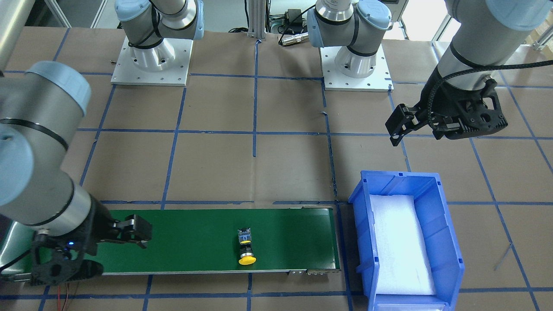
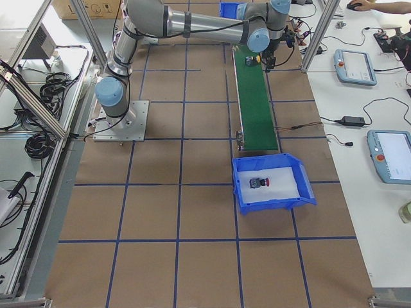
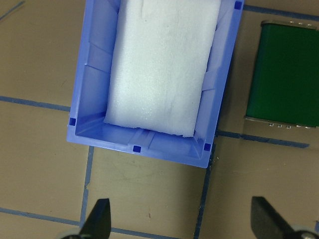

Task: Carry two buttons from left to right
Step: 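Move the right gripper over the yellow button on the conveyor and grasp it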

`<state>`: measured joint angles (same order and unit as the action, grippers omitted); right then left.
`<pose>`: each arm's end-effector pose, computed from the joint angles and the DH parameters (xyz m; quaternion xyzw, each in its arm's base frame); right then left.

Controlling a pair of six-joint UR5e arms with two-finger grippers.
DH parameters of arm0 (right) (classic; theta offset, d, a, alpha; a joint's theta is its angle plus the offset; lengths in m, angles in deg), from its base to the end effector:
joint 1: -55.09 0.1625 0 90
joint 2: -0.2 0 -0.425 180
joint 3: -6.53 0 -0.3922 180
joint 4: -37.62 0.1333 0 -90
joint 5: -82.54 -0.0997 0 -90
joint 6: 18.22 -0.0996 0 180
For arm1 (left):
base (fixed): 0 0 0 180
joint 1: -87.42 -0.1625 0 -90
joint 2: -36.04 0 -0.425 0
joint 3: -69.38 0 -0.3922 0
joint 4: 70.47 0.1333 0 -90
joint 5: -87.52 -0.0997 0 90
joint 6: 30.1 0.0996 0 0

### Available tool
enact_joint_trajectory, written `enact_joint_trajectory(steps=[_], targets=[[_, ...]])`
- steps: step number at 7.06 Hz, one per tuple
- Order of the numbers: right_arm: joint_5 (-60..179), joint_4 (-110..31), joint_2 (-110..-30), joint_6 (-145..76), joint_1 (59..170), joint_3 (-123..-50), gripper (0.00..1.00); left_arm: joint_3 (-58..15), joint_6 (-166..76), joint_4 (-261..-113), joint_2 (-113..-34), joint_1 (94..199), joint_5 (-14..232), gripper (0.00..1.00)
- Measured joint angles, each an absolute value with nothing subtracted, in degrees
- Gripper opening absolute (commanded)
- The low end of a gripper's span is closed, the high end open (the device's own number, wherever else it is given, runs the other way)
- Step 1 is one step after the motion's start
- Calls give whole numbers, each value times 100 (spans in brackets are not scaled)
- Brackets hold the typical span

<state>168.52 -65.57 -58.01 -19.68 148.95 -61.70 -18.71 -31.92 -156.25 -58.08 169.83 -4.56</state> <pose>0.1881 -0.7041 0.3618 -0.0219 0.9988 -0.0260 0.0363 -0.0591 -0.5381 0.4753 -0.0823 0.9963 -0.0166 0.0190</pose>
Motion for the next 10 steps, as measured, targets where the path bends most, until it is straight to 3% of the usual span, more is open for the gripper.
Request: enact_joint_trajectory(steps=[6,10], targets=[[16902,-7328,-5758,-2858,15500,-7260,100,-1846,-3143,-15631,-5639,16952,-440,100],[16916,-7533,-5710,-3120,15702,-7321,100,-1864,-3138,-15663,-5501,16994,-389,100]])
